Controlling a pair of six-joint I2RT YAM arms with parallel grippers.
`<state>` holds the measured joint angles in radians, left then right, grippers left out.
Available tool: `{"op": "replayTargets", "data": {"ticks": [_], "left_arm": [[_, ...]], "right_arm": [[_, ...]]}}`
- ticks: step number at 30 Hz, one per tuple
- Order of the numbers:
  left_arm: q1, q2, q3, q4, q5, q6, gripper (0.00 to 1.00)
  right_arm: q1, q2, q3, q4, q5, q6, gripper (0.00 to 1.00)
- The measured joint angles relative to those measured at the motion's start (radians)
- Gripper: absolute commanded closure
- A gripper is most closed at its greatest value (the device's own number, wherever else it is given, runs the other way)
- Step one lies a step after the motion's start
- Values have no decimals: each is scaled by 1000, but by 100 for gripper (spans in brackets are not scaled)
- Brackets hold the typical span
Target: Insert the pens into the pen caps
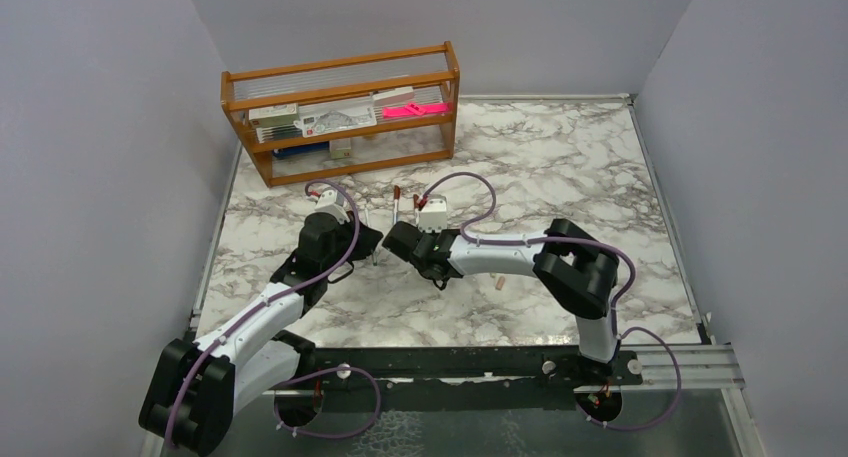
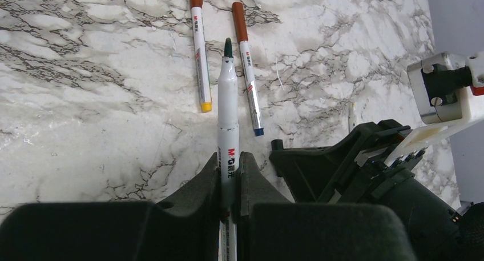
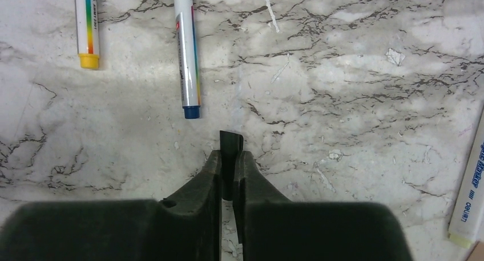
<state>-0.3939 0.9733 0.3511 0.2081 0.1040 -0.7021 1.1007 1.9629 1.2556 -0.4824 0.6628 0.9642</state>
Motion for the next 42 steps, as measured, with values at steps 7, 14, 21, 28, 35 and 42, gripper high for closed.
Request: {"op": "replayTargets", "data": {"ticks": [7, 14, 21, 28, 35, 42], "left_arm": [[0, 19, 0, 34, 36, 0, 100], [-95, 127, -4, 245, 248, -20, 100], [-225, 182, -11, 410, 318, -67, 100], [-354, 301, -11, 554, 331, -134, 100], [-407, 346, -2, 658, 338, -199, 100], [-417, 334, 17, 705, 352, -220, 100]], "right_arm": [[0, -20, -27, 37, -7, -9, 98], [-6, -367, -365, 261, -66, -47, 99], [-136, -887, -745, 734, -201, -57, 99], [-174, -1015, -802, 929, -295, -114, 99], [-174, -1051, -842, 1033, -336, -160, 99], [-174, -1039, -846, 1045, -336, -161, 99]]}}
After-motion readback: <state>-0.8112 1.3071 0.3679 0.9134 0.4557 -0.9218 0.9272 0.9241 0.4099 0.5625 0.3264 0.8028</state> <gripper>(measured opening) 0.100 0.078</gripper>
